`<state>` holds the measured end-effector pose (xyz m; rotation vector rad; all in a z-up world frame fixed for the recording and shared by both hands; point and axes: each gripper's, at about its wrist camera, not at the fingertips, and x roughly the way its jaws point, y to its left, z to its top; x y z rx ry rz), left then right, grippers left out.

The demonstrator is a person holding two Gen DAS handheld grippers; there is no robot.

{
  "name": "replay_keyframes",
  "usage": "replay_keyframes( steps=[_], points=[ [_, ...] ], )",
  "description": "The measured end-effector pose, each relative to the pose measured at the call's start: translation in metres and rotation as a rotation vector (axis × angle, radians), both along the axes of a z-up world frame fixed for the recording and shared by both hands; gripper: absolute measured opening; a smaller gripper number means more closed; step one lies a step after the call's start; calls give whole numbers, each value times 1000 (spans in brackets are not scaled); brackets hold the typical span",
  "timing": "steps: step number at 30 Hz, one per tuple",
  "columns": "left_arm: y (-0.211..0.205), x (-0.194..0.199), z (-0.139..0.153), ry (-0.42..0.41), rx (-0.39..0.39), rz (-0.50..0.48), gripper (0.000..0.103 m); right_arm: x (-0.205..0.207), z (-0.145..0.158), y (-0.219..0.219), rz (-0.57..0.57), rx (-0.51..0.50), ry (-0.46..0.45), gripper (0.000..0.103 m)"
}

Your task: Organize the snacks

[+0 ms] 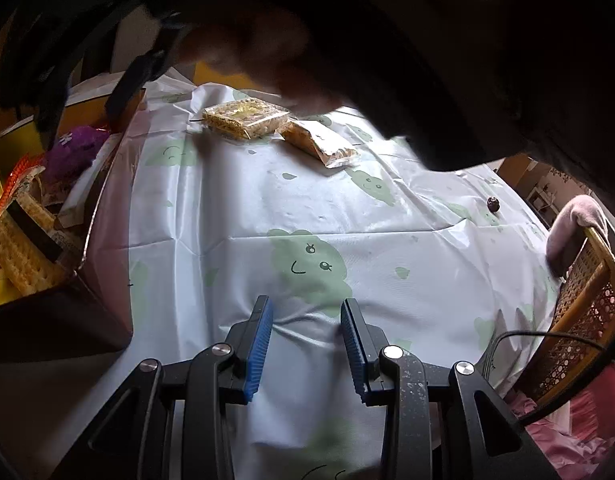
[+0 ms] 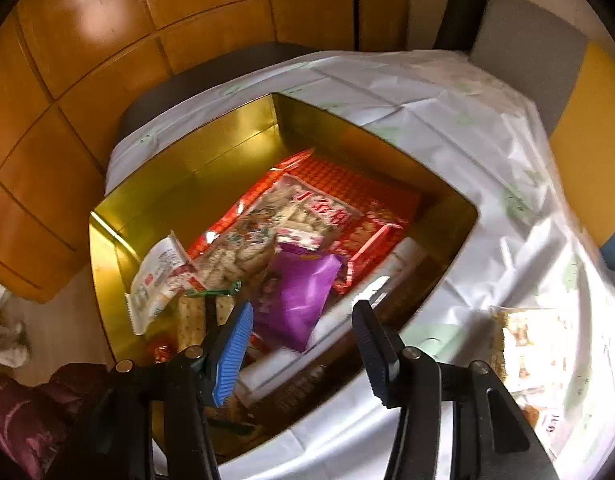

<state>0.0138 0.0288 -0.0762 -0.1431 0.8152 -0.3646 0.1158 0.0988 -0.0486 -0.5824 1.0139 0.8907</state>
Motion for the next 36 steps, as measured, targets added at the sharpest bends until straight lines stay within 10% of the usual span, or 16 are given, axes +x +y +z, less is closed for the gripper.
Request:
replay_keyframes(
  steps=[21, 36],
  points=[
    [-4, 0, -1, -3, 28, 9, 36, 21, 2, -223, -530, -18, -54, 53],
    [-5, 0, -2, -7, 43, 9, 36, 80, -15, -202, -555, -116, -91, 74]
  ],
)
